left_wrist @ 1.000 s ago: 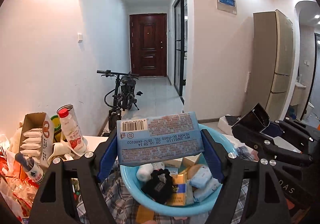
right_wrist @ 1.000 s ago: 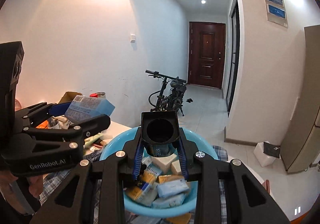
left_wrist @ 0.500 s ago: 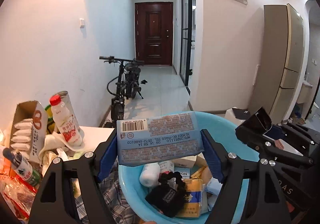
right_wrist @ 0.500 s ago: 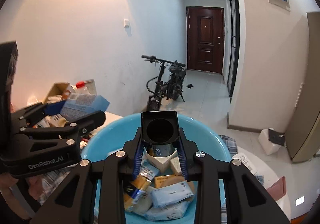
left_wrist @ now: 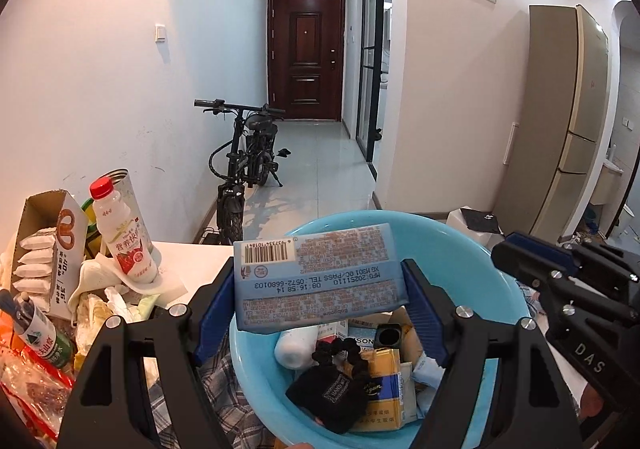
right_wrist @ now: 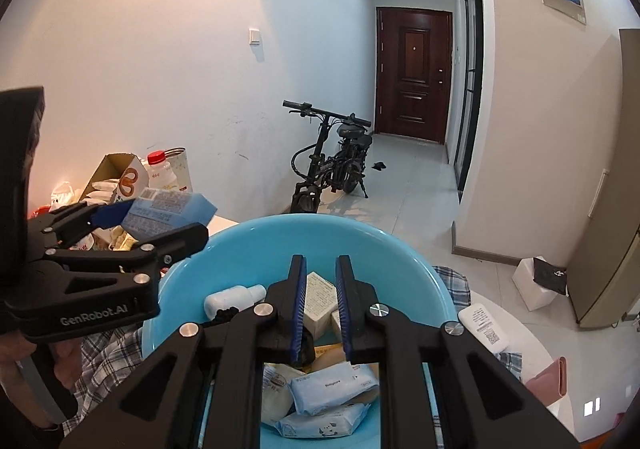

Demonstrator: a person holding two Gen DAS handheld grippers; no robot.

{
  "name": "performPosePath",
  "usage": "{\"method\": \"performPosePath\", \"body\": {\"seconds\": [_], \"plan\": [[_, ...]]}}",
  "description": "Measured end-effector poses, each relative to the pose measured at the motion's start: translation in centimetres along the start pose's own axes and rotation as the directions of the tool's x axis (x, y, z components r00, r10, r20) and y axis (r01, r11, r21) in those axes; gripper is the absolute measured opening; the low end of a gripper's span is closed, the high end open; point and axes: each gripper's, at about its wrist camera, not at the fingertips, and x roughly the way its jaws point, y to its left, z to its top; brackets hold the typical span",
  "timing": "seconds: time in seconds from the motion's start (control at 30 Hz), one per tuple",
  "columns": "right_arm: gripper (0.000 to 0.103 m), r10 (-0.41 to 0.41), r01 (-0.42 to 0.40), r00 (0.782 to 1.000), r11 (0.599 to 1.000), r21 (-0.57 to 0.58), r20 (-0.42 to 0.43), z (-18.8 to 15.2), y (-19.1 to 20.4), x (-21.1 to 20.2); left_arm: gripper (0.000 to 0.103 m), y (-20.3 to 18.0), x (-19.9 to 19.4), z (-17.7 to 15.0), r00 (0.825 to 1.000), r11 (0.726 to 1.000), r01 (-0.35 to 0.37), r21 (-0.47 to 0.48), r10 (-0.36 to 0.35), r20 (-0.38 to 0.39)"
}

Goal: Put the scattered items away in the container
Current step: 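Hold the blue soap box above the basin with the left gripper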

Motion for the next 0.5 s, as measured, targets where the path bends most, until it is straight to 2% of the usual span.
{"method": "performPosePath", "body": {"seconds": [0.07, 0.1, 0.13, 0.17, 0.2, 0.23, 0.37, 0.5], "plan": [[0.019, -0.026, 0.026, 1.000, 1.000, -0.009, -0.001, 0.1, 0.2, -0.2, 0.076, -0.1, 0.1, -0.1, 1.000, 1.000, -0.003, 0.002, 0.003, -0.001], [0.024, -0.049, 0.049, 0.999, 0.999, -0.011, -0.006, 0.0, 0.3, -0.2, 0.076, -0.1, 0.1, -0.1, 1.000, 1.000, -0.002, 0.003, 0.002, -0.002], [0.056, -0.079, 0.079, 0.997, 0.997, -0.015, -0.010, 0.0, 0.3, -0.2, 0.076, -0.2, 0.0, -0.1, 1.000, 1.000, 0.000, 0.004, 0.000, -0.002], [0.103, -0.118, 0.118, 0.993, 0.993, -0.023, -0.006, 0.0, 0.4, -0.4, 0.076, -0.2, 0.0, -0.1, 1.000, 1.000, 0.001, 0.004, -0.001, -0.001], [0.101, -0.159, 0.159, 0.987, 0.987, -0.035, 0.010, 0.1, 0.6, -0.4, 0.076, -0.3, -0.1, 0.0, 1.000, 1.000, 0.001, 0.006, -0.001, 0.000], [0.103, -0.183, 0.184, 0.983, 0.982, -0.042, 0.022, 0.1, 0.6, -0.4, 0.076, -0.2, -0.1, 0.0, 1.000, 1.000, 0.001, 0.007, -0.001, 0.001], [0.103, -0.163, 0.164, 0.985, 0.986, -0.012, 0.055, 0.3, 0.1, -0.6, 0.076, -0.3, -0.1, 0.0, 1.000, 1.000, 0.005, 0.009, -0.005, 0.001], [0.103, -0.180, 0.181, 0.980, 0.984, -0.004, 0.083, 0.2, -0.4, -1.0, 0.076, -0.6, -0.1, -0.1, 1.000, 1.000, 0.007, 0.018, -0.007, 0.001]]}}
